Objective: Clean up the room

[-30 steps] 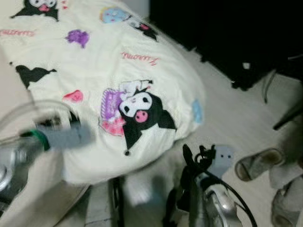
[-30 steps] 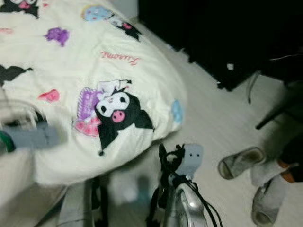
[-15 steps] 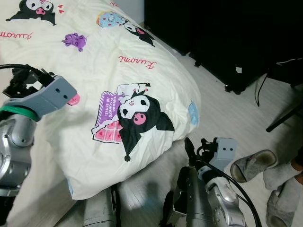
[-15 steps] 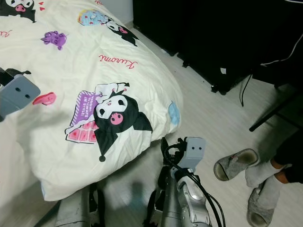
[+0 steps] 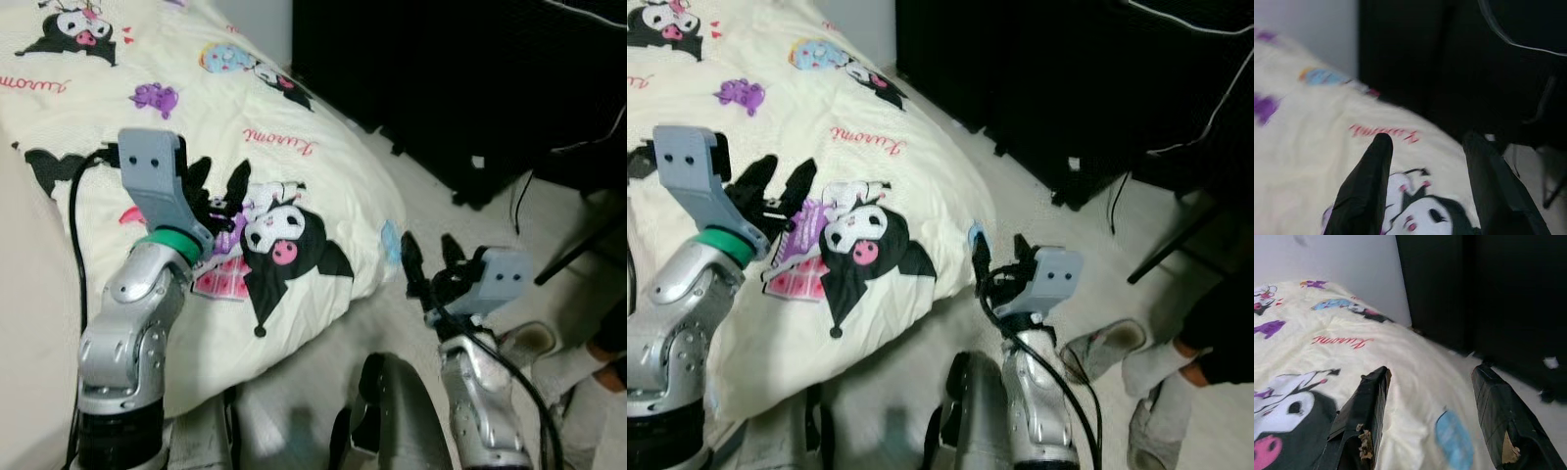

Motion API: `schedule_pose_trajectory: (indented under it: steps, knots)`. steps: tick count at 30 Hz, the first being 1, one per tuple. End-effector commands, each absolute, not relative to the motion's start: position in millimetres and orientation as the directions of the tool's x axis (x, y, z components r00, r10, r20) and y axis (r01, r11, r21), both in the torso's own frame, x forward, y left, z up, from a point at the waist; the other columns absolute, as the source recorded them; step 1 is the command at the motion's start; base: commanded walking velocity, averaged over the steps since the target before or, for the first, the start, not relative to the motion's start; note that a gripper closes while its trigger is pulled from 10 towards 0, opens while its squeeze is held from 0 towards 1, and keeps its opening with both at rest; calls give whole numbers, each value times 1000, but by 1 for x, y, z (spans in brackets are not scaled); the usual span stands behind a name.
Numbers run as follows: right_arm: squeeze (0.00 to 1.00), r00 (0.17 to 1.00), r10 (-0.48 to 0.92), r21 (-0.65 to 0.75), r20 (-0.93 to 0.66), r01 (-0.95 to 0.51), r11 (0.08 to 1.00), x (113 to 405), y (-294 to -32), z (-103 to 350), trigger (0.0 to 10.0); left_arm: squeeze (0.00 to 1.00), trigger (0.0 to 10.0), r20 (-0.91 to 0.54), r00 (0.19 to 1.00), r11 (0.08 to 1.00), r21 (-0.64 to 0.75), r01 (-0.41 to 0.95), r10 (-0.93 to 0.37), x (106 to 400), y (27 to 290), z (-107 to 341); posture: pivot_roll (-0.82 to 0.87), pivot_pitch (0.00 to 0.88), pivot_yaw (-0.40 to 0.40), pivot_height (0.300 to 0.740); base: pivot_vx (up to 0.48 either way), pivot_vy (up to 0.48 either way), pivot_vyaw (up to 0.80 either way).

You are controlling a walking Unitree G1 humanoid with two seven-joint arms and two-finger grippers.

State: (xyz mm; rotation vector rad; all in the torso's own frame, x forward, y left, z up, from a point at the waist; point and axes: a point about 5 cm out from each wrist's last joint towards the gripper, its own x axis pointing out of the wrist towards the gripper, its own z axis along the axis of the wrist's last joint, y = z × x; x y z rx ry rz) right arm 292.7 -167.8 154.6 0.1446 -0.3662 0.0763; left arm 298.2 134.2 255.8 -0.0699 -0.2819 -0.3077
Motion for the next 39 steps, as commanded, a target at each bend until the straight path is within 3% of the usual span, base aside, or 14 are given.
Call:
schedule_pose_trajectory:
  steps: [1,7,18,32,39]
  knots:
    - [0,939,24,120,344,-69,990,290,-174,149,10000,0,10000,274,899,938,30,346,-340,298,126,249,35,153,10,616,0,0,0]
    - [0,940,11,116,341,-54,992,288,-179,148,10000,0,10000,201,909,929,137,344,-366,300,123,233,24,130,11,636,0,0,0]
    - [0,946,33,95,323,-67,993,283,-167,143,10000,0,10000,115,961,943,251,218,-253,308,141,187,16,103,14,680,0,0,0]
    - [0,966,12,120,257,-44,992,289,-171,134,10000,0,10000,122,958,950,208,232,-260,306,133,179,35,102,-5,737,0,0,0]
    - [0,972,7,133,236,-39,990,289,-170,130,10000,0,10000,121,955,948,202,245,-272,305,127,179,29,114,-4,737,0,0,0]
